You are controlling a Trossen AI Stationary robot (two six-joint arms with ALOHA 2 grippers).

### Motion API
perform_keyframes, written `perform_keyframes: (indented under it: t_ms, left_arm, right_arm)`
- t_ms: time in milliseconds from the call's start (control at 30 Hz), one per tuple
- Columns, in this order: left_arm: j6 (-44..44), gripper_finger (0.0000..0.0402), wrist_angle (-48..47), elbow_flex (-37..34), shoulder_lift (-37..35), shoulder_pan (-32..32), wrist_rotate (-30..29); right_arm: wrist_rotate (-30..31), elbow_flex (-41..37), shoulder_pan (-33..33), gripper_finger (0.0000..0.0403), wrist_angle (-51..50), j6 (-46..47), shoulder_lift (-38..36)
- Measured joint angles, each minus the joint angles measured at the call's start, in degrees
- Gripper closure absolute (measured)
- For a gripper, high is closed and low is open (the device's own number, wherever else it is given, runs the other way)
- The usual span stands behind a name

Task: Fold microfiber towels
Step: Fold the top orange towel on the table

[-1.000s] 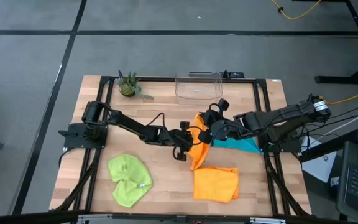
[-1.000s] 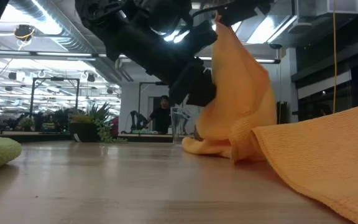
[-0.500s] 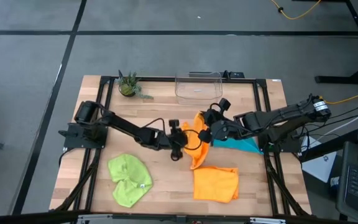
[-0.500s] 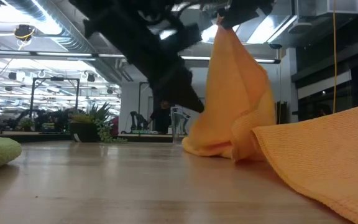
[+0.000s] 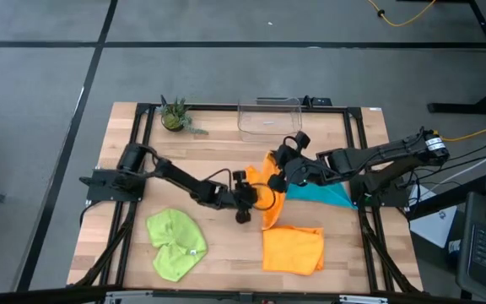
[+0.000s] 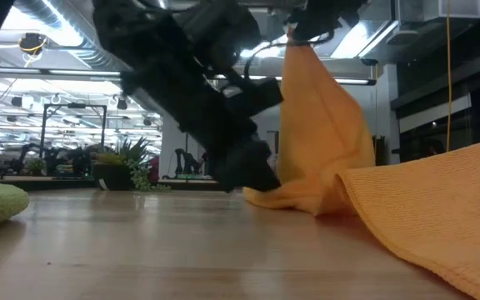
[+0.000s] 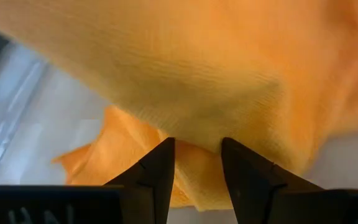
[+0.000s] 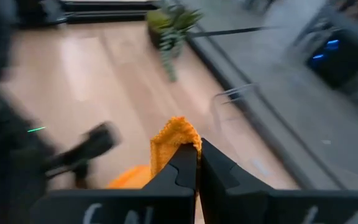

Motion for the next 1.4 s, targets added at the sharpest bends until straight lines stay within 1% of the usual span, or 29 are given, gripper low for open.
perform_keyframes:
  t_ms: [67,100,167,267,400,433,500,533,600,733,933,1033,1067,1133,1300,1400]
  left_arm:
    - [0.06,0.0276,1.93,0.05,-0.05,2.15,0.95]
    - [0.43,0.0276,2.82,0.07,-0.08,3.24,2.59]
    - [2.58,0.0276,5.24,0.04,-0.03,5.37,8.01]
    - [4.71,0.0276,7.56,1.09,-0.02,7.76,17.09]
    - [8.15,0.0276,7.54,2.24,1.17,9.3,26.69]
    - [9.08,0.0276,7.89,2.91,1.82,9.38,28.55]
    - [10.2,0.0276,8.18,3.78,2.96,9.26,29.99]
    - [10.4,0.0276,6.75,3.74,2.97,9.02,30.05]
    - [10.38,0.0276,6.95,4.28,4.01,8.6,29.35]
    - [10.22,0.0276,2.64,4.16,1.76,6.99,23.84]
    - [10.63,0.0276,-6.22,4.13,-2.1,3.67,11.17]
    - [10.26,0.0276,-7.53,4.26,-3.3,2.29,3.7]
    - [9.54,0.0276,-8.91,4.2,-3.72,1.82,2.15]
    - [7.42,0.0276,-8.99,4.14,-4.1,0.81,2.19]
    - [1.91,0.0276,-9.18,4.15,-4.41,-3.19,10.08]
    - [1.26,0.0276,-5.98,4.18,-2.79,-5.49,11.24]
  right_arm:
    - [-3.56,0.0,0.03,0.0399,0.0,-0.03,0.0]
    - [-5.26,0.0,0.03,0.0399,0.0,-0.05,0.0]
    - [-7.82,0.0,0.03,0.0399,0.0,-0.08,0.0]
    - [-9.33,0.0,0.07,0.0399,0.0,-0.13,0.0]
    - [-11.32,-0.02,0.03,0.0399,0.1,-0.27,0.02]
    - [-11.87,-0.02,0.03,0.0399,0.23,-0.36,0.02]
    - [-12.23,-0.02,0.05,0.0399,0.33,-0.84,0.02]
    - [-12.25,-0.02,0.05,0.0399,0.36,-1.23,0.02]
    - [-12.25,-0.02,0.05,0.0399,0.31,-1.35,0.02]
    - [-12.25,-0.02,0.05,0.0399,0.03,-1.29,0.02]
    - [-12.26,-0.02,0.05,0.0399,-0.29,-1.35,0.02]
    - [-12.27,-0.02,0.05,0.0399,-0.75,-1.44,0.02]
    - [-12.25,-0.02,0.05,0.0399,-0.87,-1.42,0.02]
    - [-12.25,-0.02,0.05,0.0399,-1.25,-1.39,0.02]
    - [-12.23,-0.02,0.05,0.0399,-1.68,-1.37,0.02]
    - [-12.15,-0.02,0.05,0.0399,-1.67,-1.37,0.02]
